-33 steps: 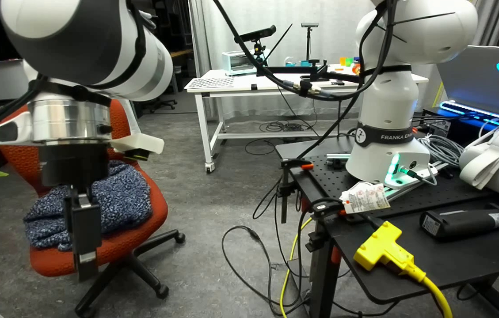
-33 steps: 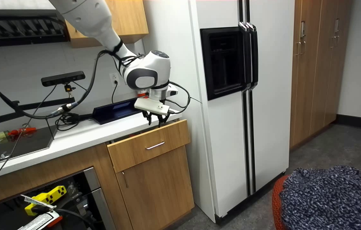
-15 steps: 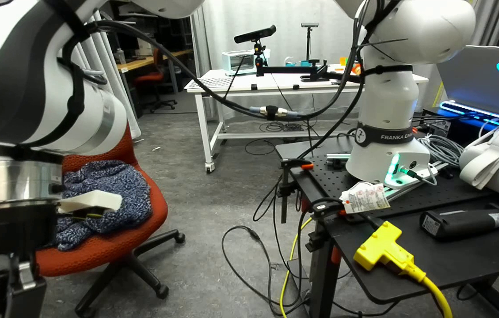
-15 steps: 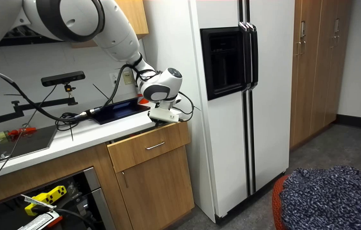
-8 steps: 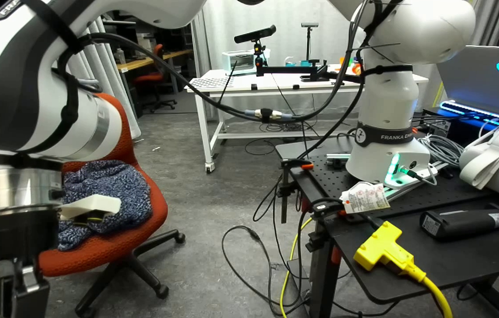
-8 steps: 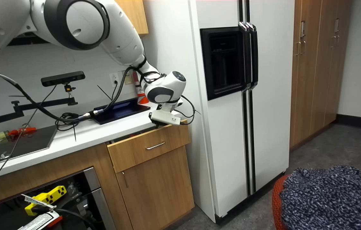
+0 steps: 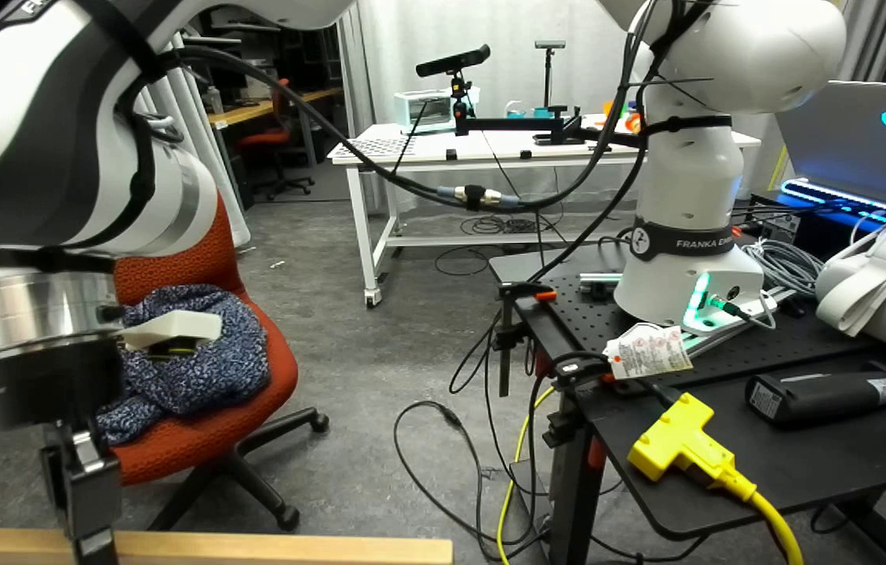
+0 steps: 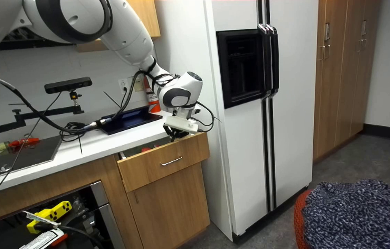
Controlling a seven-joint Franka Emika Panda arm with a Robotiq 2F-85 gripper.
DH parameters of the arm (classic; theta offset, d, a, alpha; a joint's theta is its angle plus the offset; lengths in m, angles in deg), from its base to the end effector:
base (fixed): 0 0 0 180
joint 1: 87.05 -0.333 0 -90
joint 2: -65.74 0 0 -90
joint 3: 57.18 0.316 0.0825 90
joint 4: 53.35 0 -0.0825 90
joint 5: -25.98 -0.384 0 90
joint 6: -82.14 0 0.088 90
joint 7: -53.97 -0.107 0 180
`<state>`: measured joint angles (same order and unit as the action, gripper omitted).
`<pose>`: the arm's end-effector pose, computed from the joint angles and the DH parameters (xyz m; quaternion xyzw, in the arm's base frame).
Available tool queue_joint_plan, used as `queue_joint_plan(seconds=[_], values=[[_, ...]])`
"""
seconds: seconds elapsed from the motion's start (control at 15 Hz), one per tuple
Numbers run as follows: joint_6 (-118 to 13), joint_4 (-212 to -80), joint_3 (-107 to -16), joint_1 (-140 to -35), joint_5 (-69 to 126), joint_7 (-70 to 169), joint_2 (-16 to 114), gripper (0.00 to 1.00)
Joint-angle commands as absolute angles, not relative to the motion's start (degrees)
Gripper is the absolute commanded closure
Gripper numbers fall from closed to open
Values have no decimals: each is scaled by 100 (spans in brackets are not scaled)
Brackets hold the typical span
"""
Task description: Open the drawer on the right side of the counter, take the watermelon out of the drawer and place it on the countertop, close the drawer
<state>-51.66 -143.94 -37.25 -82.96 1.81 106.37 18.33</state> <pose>0.6751 0.1647 0.1721 -0.8892 -0.3669 -0.0618 0.2662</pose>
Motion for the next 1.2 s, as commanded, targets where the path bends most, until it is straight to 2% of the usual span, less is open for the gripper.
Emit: queue_joint_plan(seconds=[0.0, 0.6, 1.13], values=[[-4876, -15213, -4198, -8480, 729, 9905, 2535, 100], [-4063, -16544, -4754, -8720, 2058, 8603, 3784, 100], [-3467, -17448, -4888, -8799, 2846, 7890, 4825, 100]])
